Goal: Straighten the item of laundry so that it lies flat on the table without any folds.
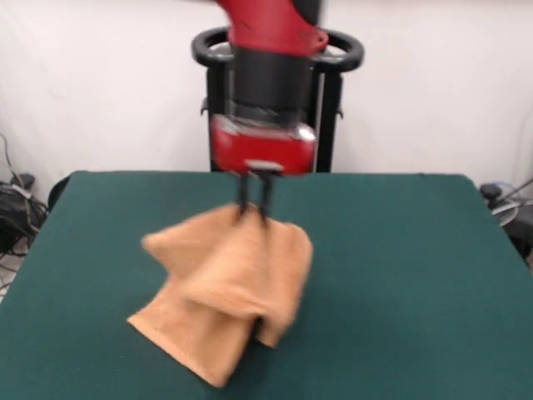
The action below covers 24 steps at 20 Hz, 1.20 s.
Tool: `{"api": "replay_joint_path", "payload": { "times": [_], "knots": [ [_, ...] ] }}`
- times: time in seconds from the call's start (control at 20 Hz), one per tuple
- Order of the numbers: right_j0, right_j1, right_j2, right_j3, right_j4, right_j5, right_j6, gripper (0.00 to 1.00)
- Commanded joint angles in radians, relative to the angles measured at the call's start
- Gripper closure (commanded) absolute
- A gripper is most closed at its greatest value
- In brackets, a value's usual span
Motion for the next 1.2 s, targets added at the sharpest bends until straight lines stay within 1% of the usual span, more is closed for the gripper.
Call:
{"api": "replay_joint_path", "payload": {
  "times": [0.05,0.15,0.25,0.35,0.5,0.65,0.8,0.85,0.9,1.05,1.1,1.2],
  "knots": [
    [0.111,0.188,-0.054,0.145,0.007,-0.163,0.297,1.00],
    [0.103,0.204,-0.026,0.170,0.056,-0.164,0.289,1.00],
    [0.084,0.209,0.013,0.186,0.105,-0.107,0.273,1.00],
    [0.085,0.226,0.030,0.183,0.147,-0.073,0.264,1.00],
    [0.115,0.245,0.023,0.173,0.190,-0.071,0.266,1.00],
    [0.151,0.230,-0.013,0.196,0.237,-0.093,0.302,1.00],
    [0.166,0.226,-0.027,0.211,0.280,-0.110,0.312,1.00],
    [0.166,0.225,-0.027,0.215,0.280,-0.119,0.301,1.00],
    [0.159,0.224,-0.020,0.225,0.297,-0.135,0.285,0.00],
    [0.181,0.208,-0.043,0.222,0.324,-0.098,0.298,0.00],
    [0.191,0.185,-0.053,0.224,0.338,-0.080,0.300,0.00],
    [0.197,0.111,-0.074,0.241,0.358,-0.067,0.299,0.00]
  ]
}}
